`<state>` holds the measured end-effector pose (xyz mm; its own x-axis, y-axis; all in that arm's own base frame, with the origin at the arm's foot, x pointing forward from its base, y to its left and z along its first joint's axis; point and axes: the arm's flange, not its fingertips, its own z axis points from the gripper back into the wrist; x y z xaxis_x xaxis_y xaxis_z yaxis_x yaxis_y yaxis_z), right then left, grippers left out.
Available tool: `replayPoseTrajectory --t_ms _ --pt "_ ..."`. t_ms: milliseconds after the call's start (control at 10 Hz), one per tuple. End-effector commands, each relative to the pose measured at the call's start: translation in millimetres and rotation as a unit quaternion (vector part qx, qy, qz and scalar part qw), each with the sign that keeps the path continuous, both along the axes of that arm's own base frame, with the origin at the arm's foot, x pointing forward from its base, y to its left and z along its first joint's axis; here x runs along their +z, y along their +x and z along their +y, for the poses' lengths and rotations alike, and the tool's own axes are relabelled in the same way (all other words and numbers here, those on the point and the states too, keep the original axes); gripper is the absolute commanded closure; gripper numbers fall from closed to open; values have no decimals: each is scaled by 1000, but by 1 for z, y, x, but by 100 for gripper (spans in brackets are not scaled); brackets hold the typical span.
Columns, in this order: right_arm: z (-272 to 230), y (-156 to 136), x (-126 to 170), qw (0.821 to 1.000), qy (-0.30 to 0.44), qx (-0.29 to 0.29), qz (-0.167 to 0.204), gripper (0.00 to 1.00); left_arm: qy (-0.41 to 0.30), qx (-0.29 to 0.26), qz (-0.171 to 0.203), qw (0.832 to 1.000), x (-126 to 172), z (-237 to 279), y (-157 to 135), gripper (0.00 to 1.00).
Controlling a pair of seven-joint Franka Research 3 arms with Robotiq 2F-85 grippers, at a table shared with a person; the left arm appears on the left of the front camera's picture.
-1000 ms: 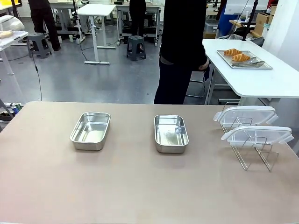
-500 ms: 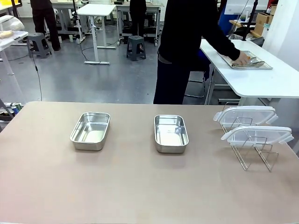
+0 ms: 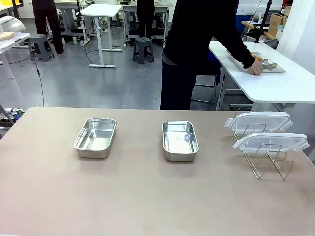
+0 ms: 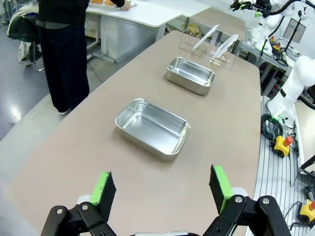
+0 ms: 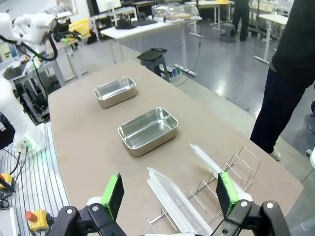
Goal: Place the bread in airtight containers.
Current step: Lift both Airtight Container.
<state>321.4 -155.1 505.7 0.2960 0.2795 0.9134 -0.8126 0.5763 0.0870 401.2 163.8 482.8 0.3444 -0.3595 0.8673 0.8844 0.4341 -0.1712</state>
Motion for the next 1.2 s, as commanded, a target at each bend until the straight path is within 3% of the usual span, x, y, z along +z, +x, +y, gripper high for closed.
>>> replayPoseTrajectory --t_ms 0,1100 --pt "0 4 0 1000 5 3 -19 0 2 -13 -6 1000 0 3 0 0" --pt "0 4 0 1000 5 3 -19 0 2 -13 -6 1000 0 3 0 0"
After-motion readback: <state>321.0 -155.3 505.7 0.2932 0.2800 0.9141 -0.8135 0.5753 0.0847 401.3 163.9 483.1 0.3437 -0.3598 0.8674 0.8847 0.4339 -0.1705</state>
